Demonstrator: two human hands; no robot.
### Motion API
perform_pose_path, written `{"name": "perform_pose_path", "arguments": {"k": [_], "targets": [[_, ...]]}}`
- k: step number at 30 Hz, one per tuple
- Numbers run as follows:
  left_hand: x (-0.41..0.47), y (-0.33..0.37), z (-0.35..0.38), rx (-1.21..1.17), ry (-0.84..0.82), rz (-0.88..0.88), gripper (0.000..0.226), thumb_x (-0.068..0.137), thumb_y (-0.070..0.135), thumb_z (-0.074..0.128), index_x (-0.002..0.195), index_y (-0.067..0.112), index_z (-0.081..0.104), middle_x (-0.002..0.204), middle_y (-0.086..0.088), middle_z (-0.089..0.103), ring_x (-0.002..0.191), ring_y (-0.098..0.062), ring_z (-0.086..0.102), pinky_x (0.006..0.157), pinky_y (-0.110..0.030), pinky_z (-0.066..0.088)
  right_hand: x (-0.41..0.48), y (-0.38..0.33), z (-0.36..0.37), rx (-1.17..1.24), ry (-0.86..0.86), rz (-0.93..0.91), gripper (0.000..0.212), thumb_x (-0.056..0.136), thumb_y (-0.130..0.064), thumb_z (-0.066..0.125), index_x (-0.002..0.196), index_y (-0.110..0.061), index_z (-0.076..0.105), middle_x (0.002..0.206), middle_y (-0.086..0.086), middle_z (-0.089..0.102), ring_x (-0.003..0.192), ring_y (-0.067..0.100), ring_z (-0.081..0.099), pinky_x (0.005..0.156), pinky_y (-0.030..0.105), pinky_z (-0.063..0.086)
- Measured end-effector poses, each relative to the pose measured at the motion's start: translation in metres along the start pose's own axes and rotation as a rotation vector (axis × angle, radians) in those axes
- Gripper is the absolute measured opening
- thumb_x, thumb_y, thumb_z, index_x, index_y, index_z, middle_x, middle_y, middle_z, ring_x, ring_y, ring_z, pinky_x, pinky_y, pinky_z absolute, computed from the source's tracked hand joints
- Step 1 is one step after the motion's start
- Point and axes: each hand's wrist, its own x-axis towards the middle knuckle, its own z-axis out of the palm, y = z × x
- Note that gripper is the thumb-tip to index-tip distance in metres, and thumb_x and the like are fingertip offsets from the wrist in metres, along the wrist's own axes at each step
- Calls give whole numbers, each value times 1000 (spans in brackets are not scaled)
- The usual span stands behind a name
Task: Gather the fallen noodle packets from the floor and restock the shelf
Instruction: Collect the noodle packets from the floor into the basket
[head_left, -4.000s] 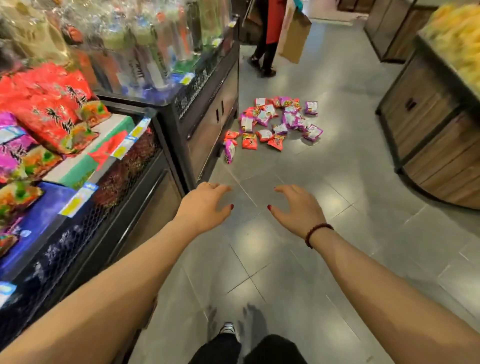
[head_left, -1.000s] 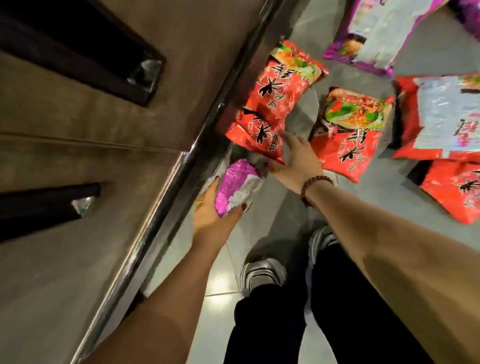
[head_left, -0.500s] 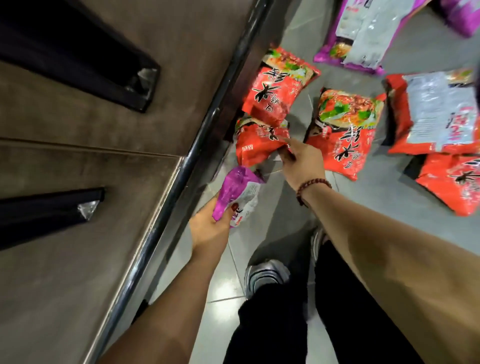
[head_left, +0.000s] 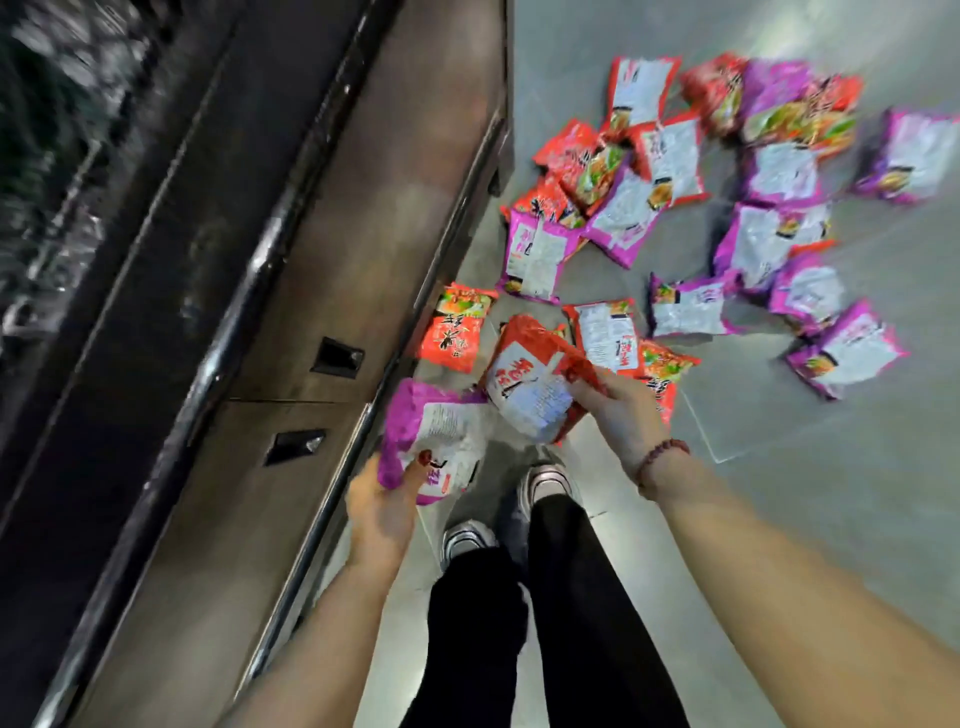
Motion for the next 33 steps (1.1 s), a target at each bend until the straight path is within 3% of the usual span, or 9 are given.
{"name": "perform_pose_path", "arguments": {"k": [3, 7, 11, 13, 17, 19, 21, 24, 33], "targets": [[-41, 54, -28, -61, -67, 30, 15, 85, 3, 72, 88, 18, 71, 82, -6, 73, 80, -23, 67, 76, -36, 56, -51, -49, -24, 164, -15, 25, 14, 81, -11, 71, 69, -18, 69, 69, -1, 61, 71, 14, 53, 73, 30, 43], [-92, 120, -69, -154, -139, 34, 24, 85, -2, 70, 94, 20, 70, 79, 7, 76, 76, -16, 70, 70, -27, 57, -120, -112, -46, 433, -57, 78, 16, 89, -5, 58, 87, -17, 68, 69, -5, 61, 59, 7, 53, 65, 29, 42], [-130, 162, -102, -287, -216, -31, 23, 85, -2, 67, 105, 8, 69, 98, -14, 75, 90, -32, 70, 86, -49, 56, -164, -153, -57, 626, -178, 80, 15, 89, -4, 55, 95, -15, 62, 80, 2, 67, 67, 16, 61, 73, 43, 49], [-147, 176, -110, -348, -176, -60, 23, 84, -3, 67, 107, 4, 67, 93, -13, 75, 81, -30, 71, 79, -50, 58, -174, -172, -57, 662, -245, 71, 19, 76, -14, 70, 94, -18, 63, 86, 4, 68, 77, 22, 62, 76, 46, 47], [-178, 197, -112, -446, -96, -69, 22, 88, -1, 64, 106, 11, 67, 94, -9, 75, 78, -22, 71, 72, -39, 59, -181, -204, -62, 613, -404, 48, 29, 85, -9, 58, 113, -18, 60, 95, 3, 71, 81, 23, 68, 73, 48, 54], [-195, 202, -107, -509, -20, -58, 20, 89, 0, 64, 106, 10, 66, 94, -10, 75, 76, -21, 71, 73, -41, 59, -184, -220, -68, 559, -481, 51, 31, 92, -5, 50, 121, -16, 57, 101, 5, 71, 80, 21, 70, 65, 41, 58], [-215, 206, -98, -585, 60, -52, 18, 89, -2, 62, 101, 11, 65, 82, -3, 76, 66, -15, 71, 60, -33, 61, -185, -233, -75, 467, -545, 42, 28, 95, -4, 47, 118, -15, 59, 95, 3, 73, 75, 19, 70, 59, 34, 59], [-247, 206, -82, -677, 170, -37, 19, 90, -2, 62, 98, 15, 65, 73, 4, 75, 60, -9, 70, 49, -23, 55, -188, -244, -80, 325, -692, 22, 29, 94, -3, 47, 119, -14, 58, 96, 4, 74, 82, 21, 70, 72, 38, 58], [-343, 160, -93, -880, 528, -68, 21, 88, 6, 67, 105, 17, 66, 93, -4, 75, 79, -19, 73, 64, -32, 60, -237, -238, -38, -55, -1109, -65, 59, 67, -17, 63, 125, -25, 54, 113, 2, 68, 99, 20, 65, 84, 38, 52]]}}
